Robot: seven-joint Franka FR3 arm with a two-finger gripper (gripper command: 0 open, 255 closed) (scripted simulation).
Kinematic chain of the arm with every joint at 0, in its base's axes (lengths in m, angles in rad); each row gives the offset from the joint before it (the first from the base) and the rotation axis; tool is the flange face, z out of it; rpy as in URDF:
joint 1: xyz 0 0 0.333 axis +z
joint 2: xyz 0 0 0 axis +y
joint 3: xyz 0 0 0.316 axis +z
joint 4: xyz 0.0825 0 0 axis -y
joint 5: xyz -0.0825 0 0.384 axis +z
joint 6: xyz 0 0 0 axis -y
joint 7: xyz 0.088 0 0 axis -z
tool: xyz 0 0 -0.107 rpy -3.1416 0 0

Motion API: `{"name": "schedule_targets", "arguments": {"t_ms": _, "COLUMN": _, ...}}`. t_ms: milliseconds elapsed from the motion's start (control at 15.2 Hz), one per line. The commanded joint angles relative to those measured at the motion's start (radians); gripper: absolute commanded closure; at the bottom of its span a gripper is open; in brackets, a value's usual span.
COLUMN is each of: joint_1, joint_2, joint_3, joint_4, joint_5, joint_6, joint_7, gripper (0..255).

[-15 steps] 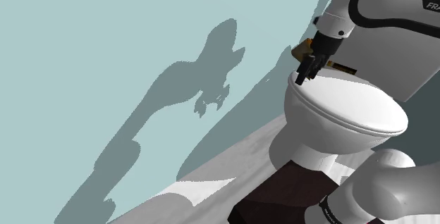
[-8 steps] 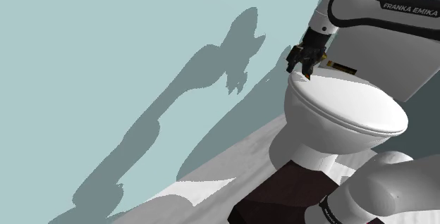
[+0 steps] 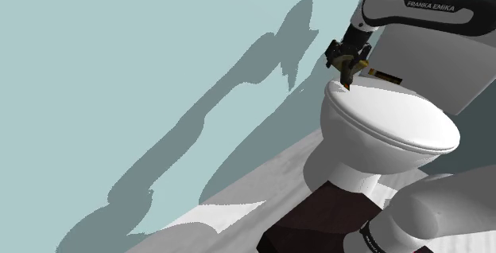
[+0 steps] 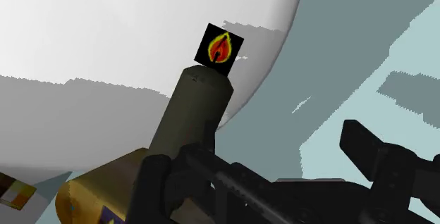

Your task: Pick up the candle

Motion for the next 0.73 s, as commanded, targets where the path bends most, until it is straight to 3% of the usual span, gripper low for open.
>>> {"name": "schedule_targets", "arguments": {"t_ms": 0, "joint_1": -0.028, "joint_2": 0.038, "joint_3": -0.01, "joint_4": 0.029, "joint_5": -0.017, "joint_6": 0.031, "joint_7": 0.05, "gripper": 0}}
{"name": "schedule_targets", "arguments": {"t_ms": 528, "joint_1": -0.125, "joint_2": 0.144, "joint_3": -0.058, "joint_4": 0.144, "joint_5": -0.073, "joint_6": 0.103, "joint_7": 0.225, "gripper": 0}}
{"name": "schedule_targets", "arguments": {"t_ms": 660, "joint_1": -0.126, "joint_2": 0.14, "joint_3": -0.058, "joint_4": 0.113, "joint_5": -0.076, "joint_6": 0.129, "joint_7": 0.23, "gripper": 0}}
